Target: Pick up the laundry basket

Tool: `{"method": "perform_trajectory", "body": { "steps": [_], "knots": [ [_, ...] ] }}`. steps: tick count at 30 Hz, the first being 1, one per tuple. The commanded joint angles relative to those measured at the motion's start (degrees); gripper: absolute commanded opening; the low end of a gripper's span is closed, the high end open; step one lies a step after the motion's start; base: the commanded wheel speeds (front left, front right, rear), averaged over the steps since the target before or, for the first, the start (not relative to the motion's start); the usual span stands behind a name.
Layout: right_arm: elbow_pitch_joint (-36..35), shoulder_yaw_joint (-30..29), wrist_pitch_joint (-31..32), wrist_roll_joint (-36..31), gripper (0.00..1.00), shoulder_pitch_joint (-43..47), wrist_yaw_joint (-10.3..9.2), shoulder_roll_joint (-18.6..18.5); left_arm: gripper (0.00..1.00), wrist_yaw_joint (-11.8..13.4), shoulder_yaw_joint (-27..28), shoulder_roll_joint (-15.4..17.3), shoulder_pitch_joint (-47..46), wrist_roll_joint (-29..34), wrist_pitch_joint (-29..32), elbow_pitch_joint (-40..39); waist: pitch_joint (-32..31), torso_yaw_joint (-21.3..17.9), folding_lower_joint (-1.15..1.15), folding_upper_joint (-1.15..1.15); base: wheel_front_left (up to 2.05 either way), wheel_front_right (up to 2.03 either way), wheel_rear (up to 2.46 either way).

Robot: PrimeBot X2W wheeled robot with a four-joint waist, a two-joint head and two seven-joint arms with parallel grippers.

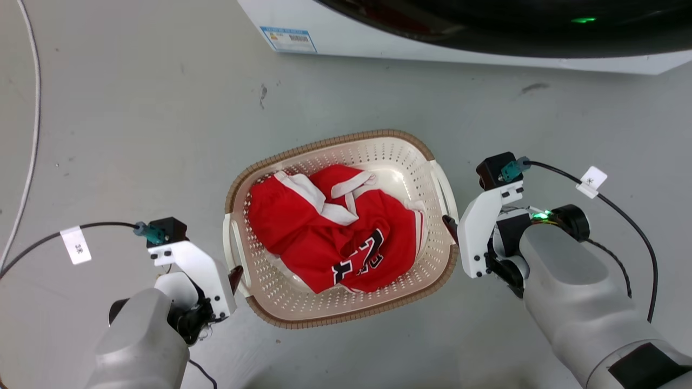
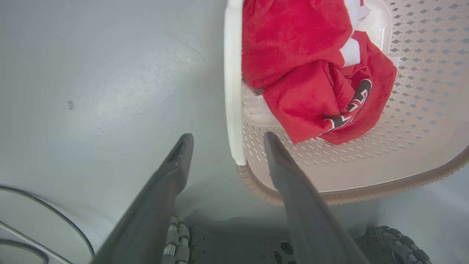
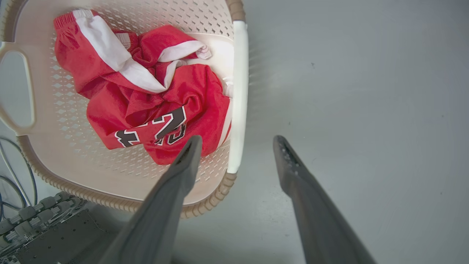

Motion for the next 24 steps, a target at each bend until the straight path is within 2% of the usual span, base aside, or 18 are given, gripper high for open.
{"method": "perform_trajectory", "body": {
  "steps": [1, 14, 22, 23, 24],
  "knots": [
    [0.57, 0.41, 0.12, 0.42, 1.00, -1.24, -0.02, 0.05, 1.00, 0.01, -0.54, 0.30, -1.20, -0.44, 0.08, 0.05, 1.39, 0.11, -0.01, 0.00, 0.00, 0.00, 0.00],
    [3.59, 1.53, -0.26, 0.26, 1.00, -7.12, -0.02, 0.05, 1.00, 0.01, -3.85, -0.26, -7.88, -3.00, -3.40, 3.20, 9.24, 1.18, -0.01, 0.00, 0.00, 0.00, 0.00],
    [4.28, 1.97, -0.04, 0.55, 1.00, -8.30, -0.02, 0.05, 1.00, 0.02, -5.00, -1.06, -10.63, -4.38, -3.76, 6.03, 11.69, 1.33, -0.01, 0.00, 0.00, 0.00, 0.00],
    [4.31, 1.94, 0.21, 0.99, 0.48, -8.17, -0.02, 0.05, 0.67, 0.01, -5.08, -1.18, -10.83, -4.69, -3.88, 6.10, 11.85, 1.37, -0.01, 0.00, 0.00, 0.00, 0.00],
    [4.32, 2.17, 0.52, 1.01, 0.25, -8.10, -0.02, 0.05, 0.02, 0.01, -5.19, -1.17, -11.11, -4.90, -4.25, 6.19, 12.02, 1.41, -0.01, 0.00, 0.00, 0.00, 0.00]
  ]
}}
